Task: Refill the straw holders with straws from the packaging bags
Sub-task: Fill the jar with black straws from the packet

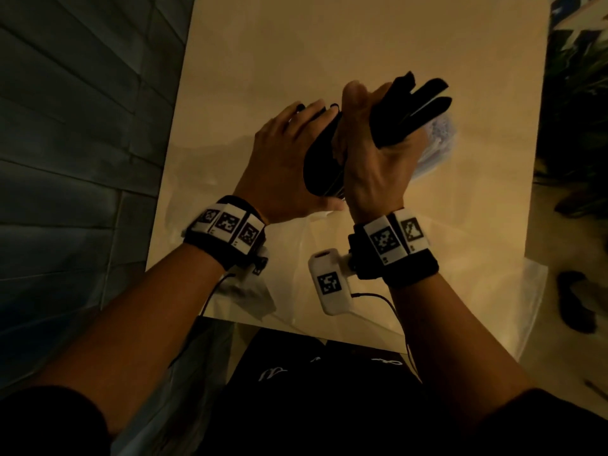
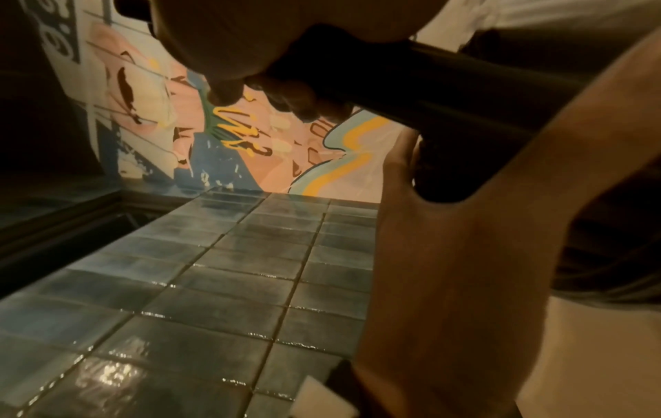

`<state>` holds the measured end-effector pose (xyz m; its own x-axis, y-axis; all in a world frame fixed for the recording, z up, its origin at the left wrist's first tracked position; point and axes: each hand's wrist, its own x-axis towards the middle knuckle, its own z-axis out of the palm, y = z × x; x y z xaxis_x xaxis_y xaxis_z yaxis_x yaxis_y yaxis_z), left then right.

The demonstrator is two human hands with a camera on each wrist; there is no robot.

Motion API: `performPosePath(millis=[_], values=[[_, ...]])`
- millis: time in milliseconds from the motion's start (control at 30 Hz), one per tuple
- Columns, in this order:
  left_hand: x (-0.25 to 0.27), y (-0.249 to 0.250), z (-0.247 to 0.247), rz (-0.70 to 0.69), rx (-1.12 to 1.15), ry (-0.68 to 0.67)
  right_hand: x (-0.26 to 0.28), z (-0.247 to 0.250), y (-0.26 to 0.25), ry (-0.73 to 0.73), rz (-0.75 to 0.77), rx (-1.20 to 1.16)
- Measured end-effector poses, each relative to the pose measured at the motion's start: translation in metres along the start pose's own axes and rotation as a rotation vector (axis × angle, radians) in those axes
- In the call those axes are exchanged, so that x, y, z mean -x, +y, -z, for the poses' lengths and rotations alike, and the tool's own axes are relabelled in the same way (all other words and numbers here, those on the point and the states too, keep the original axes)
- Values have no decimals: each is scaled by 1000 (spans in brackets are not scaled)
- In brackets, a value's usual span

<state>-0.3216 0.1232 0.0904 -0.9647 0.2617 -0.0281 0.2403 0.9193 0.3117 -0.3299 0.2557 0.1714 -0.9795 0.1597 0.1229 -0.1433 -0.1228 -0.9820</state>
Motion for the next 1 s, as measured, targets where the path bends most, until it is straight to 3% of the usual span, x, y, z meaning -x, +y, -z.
performPosePath(millis=[167,367,433,500,667,733,833,900,1000], values=[[0,2,-1,19,67,82,4,-7,11,-51,16,21],[-2,-1,1,-73,-37,-17,22,5,21,-272,28,217],[-1,-3,-3,-34,57,28,14,9,6,-223,151,240],[1,-3,-8,-17,10,32,3,12,-9,-188,317,257],[-3,-1,-5,-6,-68,-38,5,15,21,-340,527,666],[-1,-2,0,-7,-53,-59,16,22,43,-429,499,893],[19,-6,16,57,215,7,30,32,57,-583,379,1139],[36,-10,21,100,272,31,33,36,58,-634,345,1199],[55,-13,19,152,304,-8,30,35,50,-575,340,1140]])
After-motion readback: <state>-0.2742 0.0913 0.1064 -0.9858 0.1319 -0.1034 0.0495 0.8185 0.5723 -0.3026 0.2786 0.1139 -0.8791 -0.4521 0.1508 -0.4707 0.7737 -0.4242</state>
